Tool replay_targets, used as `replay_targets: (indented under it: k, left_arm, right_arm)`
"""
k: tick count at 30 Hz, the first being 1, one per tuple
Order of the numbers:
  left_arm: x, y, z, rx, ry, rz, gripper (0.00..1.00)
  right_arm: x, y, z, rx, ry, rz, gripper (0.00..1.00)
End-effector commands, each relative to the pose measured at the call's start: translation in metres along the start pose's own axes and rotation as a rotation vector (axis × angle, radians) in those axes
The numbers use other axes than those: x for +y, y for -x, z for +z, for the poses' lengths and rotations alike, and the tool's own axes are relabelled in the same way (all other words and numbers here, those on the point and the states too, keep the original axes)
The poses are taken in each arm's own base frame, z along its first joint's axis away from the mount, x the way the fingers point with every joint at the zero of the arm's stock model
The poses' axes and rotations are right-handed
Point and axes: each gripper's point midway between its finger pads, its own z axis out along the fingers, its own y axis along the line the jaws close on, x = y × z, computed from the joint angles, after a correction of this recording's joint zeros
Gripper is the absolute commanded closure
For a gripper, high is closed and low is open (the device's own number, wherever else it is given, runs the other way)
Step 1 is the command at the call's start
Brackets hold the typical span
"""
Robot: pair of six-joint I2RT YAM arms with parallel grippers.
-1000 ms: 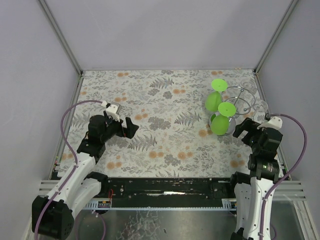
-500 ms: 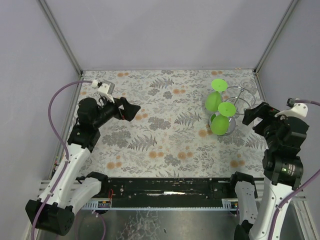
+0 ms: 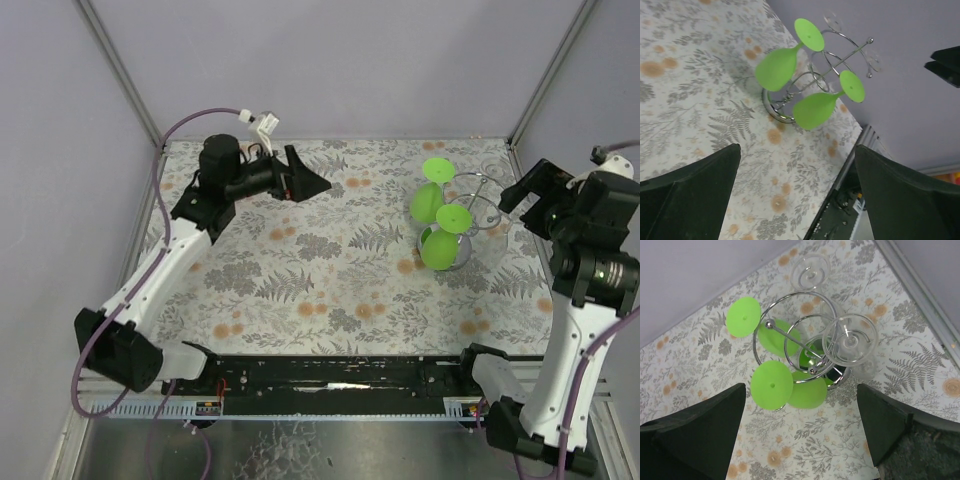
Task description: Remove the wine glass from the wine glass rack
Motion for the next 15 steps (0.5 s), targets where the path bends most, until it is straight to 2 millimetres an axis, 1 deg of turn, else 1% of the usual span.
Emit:
replay_targets:
  k: [1,2,5,8,9,11,13,15]
  left_arm:
    - [-0.023,0.011,0.031,0.046,-0.122,-0.098,0.06]
    - [-0.020,0.009,0.044,0.069,-0.134,-0.127,0.06]
    - [-0.018,0.017,0.069,0.078,-0.165,-0.179,0.07]
    - [-0.011,0.024,0.092,0.077,-0.172,-0.246,0.09]
    - [-0.009,0.024,0.098,0.082,-0.176,-0.264,0.10]
    - [-0.010,0.023,0.111,0.092,-0.189,-0.279,0.11]
    - [-0.012,0.016,0.121,0.113,-0.202,-0.288,0.11]
    - [-0.018,0.012,0.126,0.129,-0.224,-0.290,0.11]
  right_arm:
    - [0.014,0.000,0.007,0.068,0.051,0.029,0.01]
    - [0.017,0.002,0.010,0.062,0.066,0.038,0.01]
    - [0.029,0.014,0.016,0.018,0.123,0.048,0.01]
    - [0.030,0.025,0.021,-0.005,0.115,0.042,0.02]
    - [0.030,0.028,0.022,-0.008,0.110,0.038,0.03]
    - [0.027,0.032,0.025,-0.006,0.089,0.037,0.06]
    - [0.020,0.030,0.026,0.008,0.046,0.048,0.08]
    - [0.012,0.030,0.023,0.011,-0.009,0.062,0.11]
